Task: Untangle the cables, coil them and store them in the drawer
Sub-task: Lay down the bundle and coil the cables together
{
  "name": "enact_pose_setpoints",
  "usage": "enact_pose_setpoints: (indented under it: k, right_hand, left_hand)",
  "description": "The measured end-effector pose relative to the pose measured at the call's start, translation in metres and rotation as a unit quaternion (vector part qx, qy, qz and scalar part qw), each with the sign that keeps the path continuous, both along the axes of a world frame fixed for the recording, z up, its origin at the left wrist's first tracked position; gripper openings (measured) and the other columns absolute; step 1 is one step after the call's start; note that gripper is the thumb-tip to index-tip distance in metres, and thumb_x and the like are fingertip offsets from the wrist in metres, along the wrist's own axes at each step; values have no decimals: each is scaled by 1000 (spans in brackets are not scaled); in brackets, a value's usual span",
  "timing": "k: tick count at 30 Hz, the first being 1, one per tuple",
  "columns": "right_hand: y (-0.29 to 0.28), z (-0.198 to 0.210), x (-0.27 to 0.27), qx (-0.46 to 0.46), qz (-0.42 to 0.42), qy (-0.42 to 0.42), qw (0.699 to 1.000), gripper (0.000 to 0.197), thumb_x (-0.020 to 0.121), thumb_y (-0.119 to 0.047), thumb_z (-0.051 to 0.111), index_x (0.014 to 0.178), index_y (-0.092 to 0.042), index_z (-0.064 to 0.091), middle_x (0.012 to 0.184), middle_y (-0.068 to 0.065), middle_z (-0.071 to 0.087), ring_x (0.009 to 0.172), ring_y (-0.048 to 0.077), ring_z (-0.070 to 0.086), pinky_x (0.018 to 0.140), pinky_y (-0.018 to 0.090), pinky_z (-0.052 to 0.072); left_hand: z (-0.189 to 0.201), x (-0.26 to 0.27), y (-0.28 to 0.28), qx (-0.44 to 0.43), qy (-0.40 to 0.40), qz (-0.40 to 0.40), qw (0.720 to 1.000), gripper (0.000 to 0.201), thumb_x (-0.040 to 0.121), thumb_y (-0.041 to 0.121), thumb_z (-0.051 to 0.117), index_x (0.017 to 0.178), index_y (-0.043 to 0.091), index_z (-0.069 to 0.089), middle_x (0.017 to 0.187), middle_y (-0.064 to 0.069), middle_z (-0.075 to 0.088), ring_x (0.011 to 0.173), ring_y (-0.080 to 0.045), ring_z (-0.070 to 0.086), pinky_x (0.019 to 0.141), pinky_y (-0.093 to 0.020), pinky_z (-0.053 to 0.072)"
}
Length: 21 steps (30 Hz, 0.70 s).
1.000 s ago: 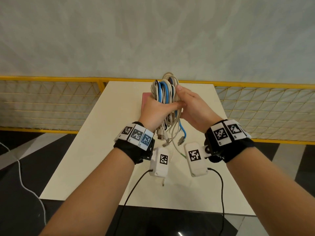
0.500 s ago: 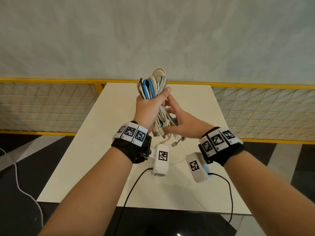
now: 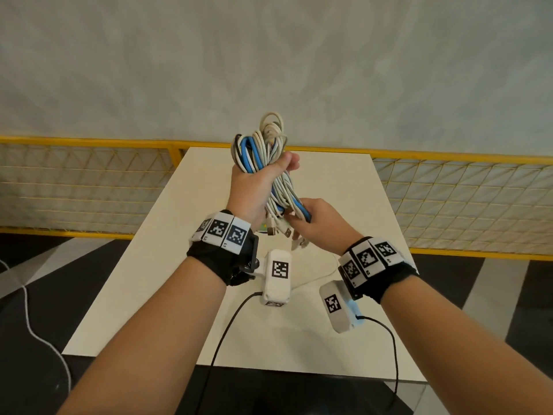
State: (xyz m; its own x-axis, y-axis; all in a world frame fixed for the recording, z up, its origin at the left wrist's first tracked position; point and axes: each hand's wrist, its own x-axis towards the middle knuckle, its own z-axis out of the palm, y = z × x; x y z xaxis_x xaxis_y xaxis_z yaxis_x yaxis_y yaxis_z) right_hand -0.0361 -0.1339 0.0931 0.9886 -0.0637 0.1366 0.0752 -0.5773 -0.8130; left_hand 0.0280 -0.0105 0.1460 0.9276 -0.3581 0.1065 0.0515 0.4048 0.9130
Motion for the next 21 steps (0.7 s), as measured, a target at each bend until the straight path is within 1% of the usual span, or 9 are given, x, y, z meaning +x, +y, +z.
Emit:
enact_pose_setpoints:
  k: [2, 5, 8, 10, 12, 15, 17, 19, 21]
  right_hand:
    - [-2, -5, 0, 3, -13, 17, 1000, 18, 93, -23, 57, 76, -28, 63, 62, 6, 61, 50, 9, 59, 54, 19, 48]
    - [-9, -9, 2, -3, -17, 49, 999, 15, 90, -28, 61, 87, -15, 69, 60, 11, 59, 47, 8, 55, 53, 21, 47]
    - [-15, -12, 4, -19, -26, 92, 995, 18, 84, -30, 69, 82, -12, 71, 70, 12, 69, 57, 15, 63, 60, 31, 54]
    - [-15, -12, 2, -25, -19, 118, 993, 20, 84, -34, 69, 78, -14, 71, 67, 2, 69, 55, 10, 62, 56, 23, 53]
    - [-15, -9, 0, -58, -13, 120, 991, 19, 86, -36, 66, 75, -20, 70, 58, -4, 62, 47, 7, 53, 49, 18, 46]
    - [-22, -1, 0, -178, -67, 65, 980, 11, 85, -23, 62, 75, -27, 62, 58, -8, 55, 54, 13, 51, 55, 26, 42]
    - [-27, 9, 0, -292, -111, 33, 949, 11, 82, -18, 57, 86, -26, 64, 69, -5, 63, 68, 20, 58, 61, 27, 40]
    - [-29, 22, 1, -381, -126, 2, 916, 22, 81, -16, 54, 99, -23, 64, 81, 0, 68, 79, 26, 62, 65, 27, 38]
    - [-29, 32, 3, -435, -116, -27, 893, 25, 81, -11, 53, 104, -14, 62, 87, 7, 69, 84, 31, 62, 68, 29, 34]
  left_hand:
    - [1, 1, 0, -11, 2, -10, 1000, 3, 89, 6, 67, 90, 8, 66, 74, -6, 69, 74, -21, 66, 84, -44, 53]
    - [-1, -1, 0, -22, -6, -19, 1000, 12, 89, 7, 67, 79, 11, 62, 54, 0, 53, 60, -19, 53, 77, -39, 53]
    - [0, -1, 1, -32, -11, -27, 999, 23, 89, 8, 68, 70, 14, 56, 48, 4, 40, 56, -19, 41, 76, -35, 54]
    - [1, 1, 3, -21, -27, -34, 999, 27, 84, 13, 72, 65, 15, 53, 49, 3, 37, 53, -19, 40, 71, -35, 54]
    - [1, 2, 5, -4, -28, -56, 998, 28, 82, 17, 73, 64, 16, 52, 49, 3, 36, 49, -17, 39, 66, -35, 51]
    - [0, 2, 8, 26, -15, -104, 994, 25, 88, 16, 70, 72, 8, 51, 47, 3, 38, 45, -14, 40, 60, -31, 50]
    - [-3, 2, 11, 69, -31, -123, 989, 18, 89, 15, 68, 84, 4, 54, 48, 1, 39, 42, -12, 41, 54, -26, 48]
    - [-6, 1, 12, 136, -53, -136, 980, 20, 88, 13, 69, 92, -5, 61, 54, -4, 39, 43, -12, 40, 48, -21, 45]
    - [-9, -2, 10, 209, -78, -141, 964, 24, 88, 16, 71, 95, -7, 66, 56, -5, 42, 45, -14, 41, 49, -22, 45]
